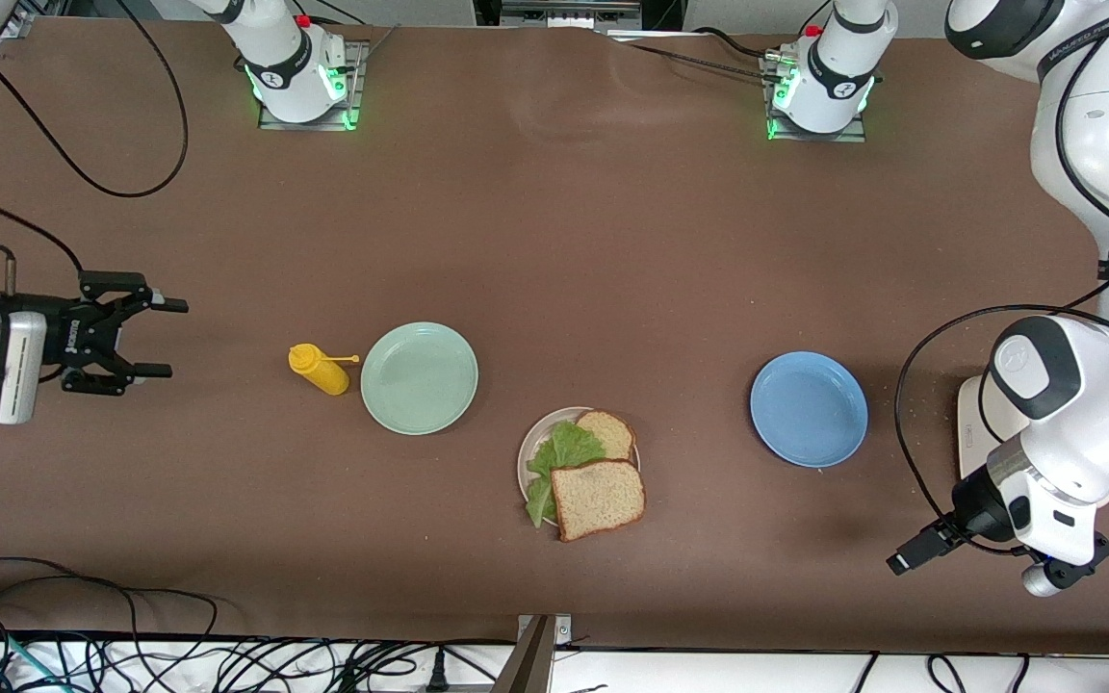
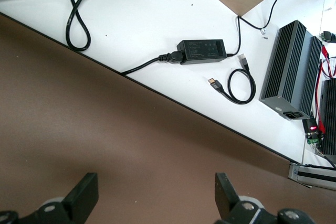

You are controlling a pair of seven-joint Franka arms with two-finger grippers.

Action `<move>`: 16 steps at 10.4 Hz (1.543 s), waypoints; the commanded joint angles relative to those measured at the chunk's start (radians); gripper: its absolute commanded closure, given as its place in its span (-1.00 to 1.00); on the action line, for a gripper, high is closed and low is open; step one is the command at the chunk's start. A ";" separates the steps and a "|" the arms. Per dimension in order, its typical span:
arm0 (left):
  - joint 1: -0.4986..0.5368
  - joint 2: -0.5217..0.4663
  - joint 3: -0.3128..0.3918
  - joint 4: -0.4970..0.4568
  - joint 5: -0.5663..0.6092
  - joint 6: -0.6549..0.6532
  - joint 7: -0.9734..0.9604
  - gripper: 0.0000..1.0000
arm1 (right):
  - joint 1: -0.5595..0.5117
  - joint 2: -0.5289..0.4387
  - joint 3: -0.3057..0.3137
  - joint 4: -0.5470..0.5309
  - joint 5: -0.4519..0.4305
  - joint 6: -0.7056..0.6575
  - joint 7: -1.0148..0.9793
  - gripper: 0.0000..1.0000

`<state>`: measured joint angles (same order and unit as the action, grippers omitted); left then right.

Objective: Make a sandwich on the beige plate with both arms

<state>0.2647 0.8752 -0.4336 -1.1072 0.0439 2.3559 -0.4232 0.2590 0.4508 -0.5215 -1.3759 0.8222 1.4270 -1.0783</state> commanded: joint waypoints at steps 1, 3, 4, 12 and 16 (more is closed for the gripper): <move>0.004 -0.008 -0.004 0.009 0.042 -0.018 0.007 -0.96 | -0.046 -0.177 0.168 -0.124 -0.228 0.111 0.218 -1.00; 0.011 -0.030 0.021 0.009 0.072 -0.103 0.015 -0.96 | -0.069 -0.283 0.253 -0.230 -0.418 0.189 0.381 -1.00; 0.013 -0.063 0.019 0.009 0.106 -0.209 0.082 -0.96 | -0.107 -0.341 0.323 -0.297 -0.525 0.231 0.490 -1.00; 0.033 -0.415 0.032 -0.017 0.159 -0.892 0.391 -0.99 | -0.204 -0.607 0.443 -0.427 -0.891 0.204 0.946 -1.00; 0.067 -0.608 0.027 -0.132 0.142 -0.975 0.428 -0.99 | -0.207 -0.601 0.437 -0.327 -0.893 0.145 0.946 -1.00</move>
<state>0.3045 0.3662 -0.4063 -1.1410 0.1714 1.3805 -0.0371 0.0700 -0.1575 -0.0990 -1.7402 -0.0545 1.6003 -0.1495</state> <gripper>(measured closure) 0.000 0.000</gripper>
